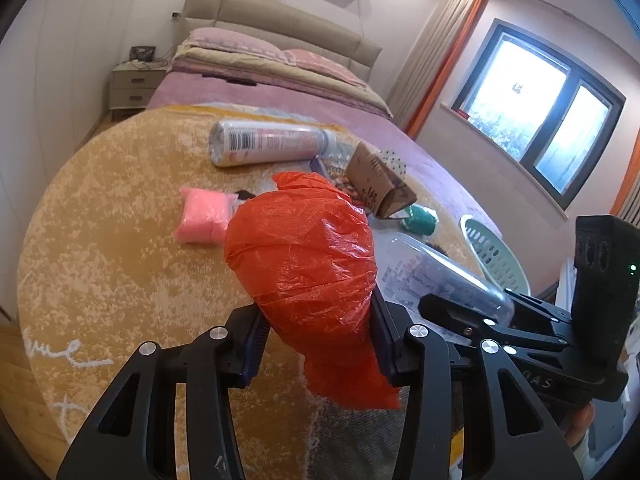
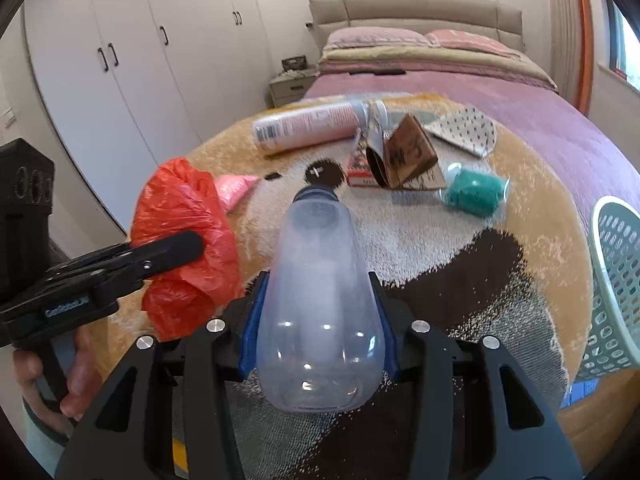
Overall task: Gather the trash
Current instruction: 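Carry bag and bottle to the blue basket and release them inside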
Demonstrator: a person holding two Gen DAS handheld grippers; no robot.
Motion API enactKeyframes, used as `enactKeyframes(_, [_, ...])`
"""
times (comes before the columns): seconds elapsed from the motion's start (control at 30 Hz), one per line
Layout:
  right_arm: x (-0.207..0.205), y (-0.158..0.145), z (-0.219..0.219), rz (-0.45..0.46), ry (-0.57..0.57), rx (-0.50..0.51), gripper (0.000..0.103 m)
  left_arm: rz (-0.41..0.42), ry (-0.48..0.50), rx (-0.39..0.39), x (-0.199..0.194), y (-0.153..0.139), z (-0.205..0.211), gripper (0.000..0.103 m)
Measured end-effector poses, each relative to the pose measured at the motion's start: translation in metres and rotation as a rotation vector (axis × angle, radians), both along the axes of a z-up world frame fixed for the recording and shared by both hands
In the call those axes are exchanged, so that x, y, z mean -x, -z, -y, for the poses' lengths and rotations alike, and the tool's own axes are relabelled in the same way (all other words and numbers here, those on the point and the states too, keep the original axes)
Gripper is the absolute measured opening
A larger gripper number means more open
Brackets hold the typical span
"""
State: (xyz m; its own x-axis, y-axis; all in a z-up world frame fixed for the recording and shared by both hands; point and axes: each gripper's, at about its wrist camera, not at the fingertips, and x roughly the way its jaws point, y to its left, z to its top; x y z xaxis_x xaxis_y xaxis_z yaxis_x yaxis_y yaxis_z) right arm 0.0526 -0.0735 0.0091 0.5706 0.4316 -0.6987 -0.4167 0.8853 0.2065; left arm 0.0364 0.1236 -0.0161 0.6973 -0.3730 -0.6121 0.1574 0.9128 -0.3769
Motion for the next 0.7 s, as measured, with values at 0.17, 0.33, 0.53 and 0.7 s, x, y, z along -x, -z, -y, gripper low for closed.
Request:
enactKeyframes(0.17, [0.009, -0.021, 0.011, 0.057, 0.004, -0.034, 0.043, 0.023, 0.012, -0.009, 0.002, -0.014, 0.006, 0.043])
enactKeyframes(0.33, [0.013, -0.039, 0.028, 0.107, 0.037, -0.057, 0.043, 0.056, 0.05, -0.029, -0.001, -0.029, 0.024, 0.043])
enactKeyframes(0.53, [0.015, -0.054, 0.063, 0.161, 0.116, -0.071, 0.043, 0.087, 0.117, -0.059, -0.009, -0.042, 0.059, 0.043])
enactKeyframes(0.7, [0.015, -0.064, 0.107, 0.204, 0.216, -0.079, 0.043, 0.111, 0.197, -0.088, -0.021, -0.052, 0.1, 0.043])
